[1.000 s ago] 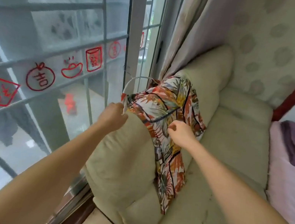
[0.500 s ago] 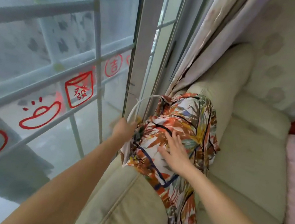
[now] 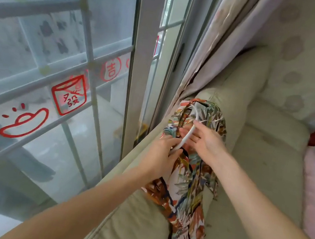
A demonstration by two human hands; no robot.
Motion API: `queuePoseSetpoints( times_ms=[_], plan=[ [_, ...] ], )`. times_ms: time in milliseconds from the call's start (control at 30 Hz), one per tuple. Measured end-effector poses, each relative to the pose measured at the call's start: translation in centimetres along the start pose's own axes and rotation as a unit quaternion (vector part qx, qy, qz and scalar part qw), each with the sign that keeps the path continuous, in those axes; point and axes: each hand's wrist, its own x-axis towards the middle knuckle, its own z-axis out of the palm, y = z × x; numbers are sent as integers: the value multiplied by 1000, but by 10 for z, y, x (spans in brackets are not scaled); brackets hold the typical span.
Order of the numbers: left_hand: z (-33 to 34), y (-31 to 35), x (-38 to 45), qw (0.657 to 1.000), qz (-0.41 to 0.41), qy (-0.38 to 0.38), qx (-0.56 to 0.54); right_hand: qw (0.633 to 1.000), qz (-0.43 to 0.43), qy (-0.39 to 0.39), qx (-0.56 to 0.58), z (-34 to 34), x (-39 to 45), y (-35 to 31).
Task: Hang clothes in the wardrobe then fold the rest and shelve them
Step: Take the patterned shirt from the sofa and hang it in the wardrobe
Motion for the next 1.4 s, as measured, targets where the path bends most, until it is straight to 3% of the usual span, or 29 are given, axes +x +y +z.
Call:
queuePoseSetpoints(
  times_ms=[100, 233, 433, 633, 667, 733, 900, 1033, 1167, 1400],
  plan=[
    [10, 28, 2, 1000, 22, -3, 2, 994, -61, 74, 48, -1, -3, -13],
    [40, 64, 14, 999, 24, -37, 15, 978, -150, 113, 90, -33, -21, -38],
    [107, 146, -12, 972, 108, -206, -17, 929, -219, 258, 150, -149, -134, -52],
    [159, 202, -101, 902, 239, -356, -48, 852, -251, 419, 190, -205, -288, -6],
    [170, 213, -136, 876, 265, -399, -55, 822, -256, 468, 201, -214, -334, 16],
    [176, 218, -160, 853, 287, -431, -60, 802, -249, 489, 236, -218, -366, 39],
    [196, 255, -258, 758, 343, -550, -74, 727, -281, 575, 249, -226, -510, 115],
    [202, 290, -331, 709, 362, -595, -111, 659, -331, 618, 271, -225, -601, 151],
    [205, 331, -417, 650, 407, -630, -121, 596, -339, 693, 224, -224, -692, 184],
    [233, 389, -537, 600, 444, -650, -144, 519, -319, 775, 165, -230, -814, 216]
  ],
)
